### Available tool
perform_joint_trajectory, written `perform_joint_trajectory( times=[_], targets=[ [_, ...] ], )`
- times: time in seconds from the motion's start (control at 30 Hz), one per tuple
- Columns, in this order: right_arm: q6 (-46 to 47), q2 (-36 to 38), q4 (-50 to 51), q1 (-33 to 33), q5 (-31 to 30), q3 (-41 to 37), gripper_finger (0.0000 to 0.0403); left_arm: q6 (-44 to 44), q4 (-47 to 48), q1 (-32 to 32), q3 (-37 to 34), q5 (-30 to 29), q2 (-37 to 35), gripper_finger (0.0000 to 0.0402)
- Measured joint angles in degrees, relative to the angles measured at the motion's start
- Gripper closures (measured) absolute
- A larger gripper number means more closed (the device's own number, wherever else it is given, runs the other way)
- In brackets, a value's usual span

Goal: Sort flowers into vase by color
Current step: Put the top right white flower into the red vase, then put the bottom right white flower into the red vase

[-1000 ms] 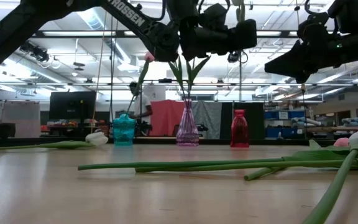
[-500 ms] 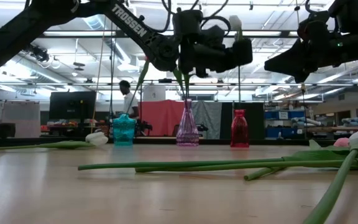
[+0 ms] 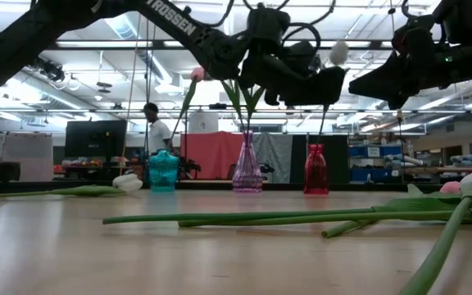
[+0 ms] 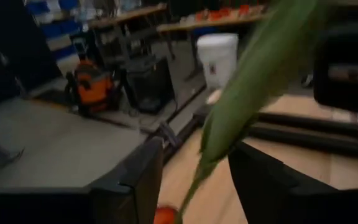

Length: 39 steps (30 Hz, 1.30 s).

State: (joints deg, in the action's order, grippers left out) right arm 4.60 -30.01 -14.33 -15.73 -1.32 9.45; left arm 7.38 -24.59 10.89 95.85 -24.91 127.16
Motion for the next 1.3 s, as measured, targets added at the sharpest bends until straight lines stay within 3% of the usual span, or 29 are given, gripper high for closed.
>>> perform_joint_trajectory(
  times=[0.2,0.33,0.63,0.87,0.97,1.3],
  targets=[
    [0.04,3.58,0.55,0.00,2.89,0.00,0.0292,0.80,6.80,-2.46,0.37,-5.79,-1.29,0.0209],
    [-0.19,5.68,3.40,0.00,2.52,0.00,0.0292,-1.01,11.34,-3.70,0.40,-6.32,-4.08,0.0209],
    [-0.60,8.49,7.44,-0.07,2.11,-0.02,0.0292,-12.16,35.15,-10.55,0.44,5.27,-7.44,0.0209],
    [-1.83,8.16,8.42,-0.08,-3.47,-0.02,0.0292,-24.11,48.79,-17.77,0.38,17.97,-6.45,0.0209],
    [-2.22,8.13,8.54,-0.12,-3.69,-0.02,0.0292,-28.67,47.68,-20.85,0.30,21.63,-5.33,0.0209],
    [-2.87,7.24,8.41,-0.17,-5.31,-0.02,0.0292,-41.54,38.46,-26.87,0.38,23.10,-2.90,0.0211]
  ],
)
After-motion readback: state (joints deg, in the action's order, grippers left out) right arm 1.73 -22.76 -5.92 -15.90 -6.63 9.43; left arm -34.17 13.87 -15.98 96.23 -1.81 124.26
